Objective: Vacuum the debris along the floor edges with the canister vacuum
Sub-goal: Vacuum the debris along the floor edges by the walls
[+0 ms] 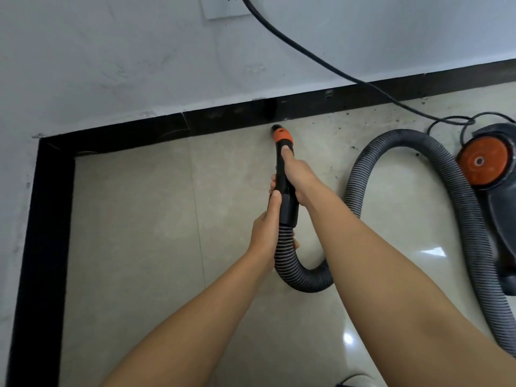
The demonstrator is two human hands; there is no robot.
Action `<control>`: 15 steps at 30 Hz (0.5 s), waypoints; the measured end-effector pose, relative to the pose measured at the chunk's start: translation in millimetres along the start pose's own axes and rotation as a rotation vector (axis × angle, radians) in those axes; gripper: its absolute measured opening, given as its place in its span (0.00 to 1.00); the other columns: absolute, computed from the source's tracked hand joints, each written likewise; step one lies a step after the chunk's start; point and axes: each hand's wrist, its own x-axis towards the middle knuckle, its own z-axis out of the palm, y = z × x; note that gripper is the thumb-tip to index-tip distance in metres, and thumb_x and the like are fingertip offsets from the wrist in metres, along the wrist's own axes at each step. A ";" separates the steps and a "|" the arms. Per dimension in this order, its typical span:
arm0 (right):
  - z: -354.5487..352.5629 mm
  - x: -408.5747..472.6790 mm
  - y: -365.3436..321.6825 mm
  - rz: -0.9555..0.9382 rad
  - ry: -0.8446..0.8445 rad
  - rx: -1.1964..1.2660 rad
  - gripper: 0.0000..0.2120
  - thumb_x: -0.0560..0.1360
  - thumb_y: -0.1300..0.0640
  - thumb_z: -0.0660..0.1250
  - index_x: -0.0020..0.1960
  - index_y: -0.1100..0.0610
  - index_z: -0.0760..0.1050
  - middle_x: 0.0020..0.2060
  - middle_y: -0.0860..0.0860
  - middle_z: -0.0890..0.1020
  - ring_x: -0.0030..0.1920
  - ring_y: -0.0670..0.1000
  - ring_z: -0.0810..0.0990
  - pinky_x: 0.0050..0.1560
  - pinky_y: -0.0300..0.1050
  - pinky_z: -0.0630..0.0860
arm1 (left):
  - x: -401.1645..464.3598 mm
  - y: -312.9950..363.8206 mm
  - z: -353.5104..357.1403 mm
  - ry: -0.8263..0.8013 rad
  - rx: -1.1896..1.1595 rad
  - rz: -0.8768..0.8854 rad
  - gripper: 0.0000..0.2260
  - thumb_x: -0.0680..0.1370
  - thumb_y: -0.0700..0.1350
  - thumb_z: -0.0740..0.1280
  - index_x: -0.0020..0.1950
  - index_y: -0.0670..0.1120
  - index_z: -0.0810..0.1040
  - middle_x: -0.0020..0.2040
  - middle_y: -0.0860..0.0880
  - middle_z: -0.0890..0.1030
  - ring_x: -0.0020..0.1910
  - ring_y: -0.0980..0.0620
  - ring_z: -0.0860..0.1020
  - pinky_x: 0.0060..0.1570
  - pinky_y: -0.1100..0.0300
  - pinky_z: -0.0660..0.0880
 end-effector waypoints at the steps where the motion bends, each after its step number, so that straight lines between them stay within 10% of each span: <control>1: 6.9 -0.4 0.5 0.002 -0.029 -0.014 0.22 0.80 0.41 0.56 0.53 0.62 0.72 0.32 0.55 0.78 0.29 0.51 0.77 0.36 0.45 0.79 | -0.3 -1.0 -4.5 0.016 -0.020 0.010 0.31 0.75 0.68 0.59 0.54 0.40 0.79 0.33 0.44 0.77 0.25 0.47 0.75 0.31 0.56 0.75; 15: -36.2 16.1 -15.5 -0.026 0.085 0.067 0.23 0.81 0.41 0.54 0.55 0.62 0.72 0.32 0.54 0.79 0.29 0.50 0.78 0.31 0.40 0.79 | 21.7 18.2 25.8 -0.083 0.093 -0.022 0.35 0.74 0.70 0.60 0.55 0.37 0.78 0.31 0.43 0.75 0.25 0.47 0.75 0.28 0.57 0.74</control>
